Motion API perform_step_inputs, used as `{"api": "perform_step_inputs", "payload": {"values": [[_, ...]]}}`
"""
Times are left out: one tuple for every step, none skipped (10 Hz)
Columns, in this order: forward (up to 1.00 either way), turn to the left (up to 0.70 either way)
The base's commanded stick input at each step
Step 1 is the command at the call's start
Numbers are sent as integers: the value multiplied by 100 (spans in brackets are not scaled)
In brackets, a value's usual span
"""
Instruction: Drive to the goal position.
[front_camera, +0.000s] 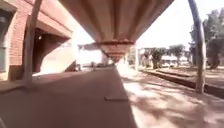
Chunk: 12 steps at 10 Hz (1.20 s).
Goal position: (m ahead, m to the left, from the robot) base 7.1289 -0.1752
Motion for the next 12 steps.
{"api": "perform_step_inputs", "payload": {"values": [[85,0],[85,0],[85,0],[85,0],[85,0],[85,0],[85,0],[85,0],[85,0],[85,0],[85,0],[85,0]]}}
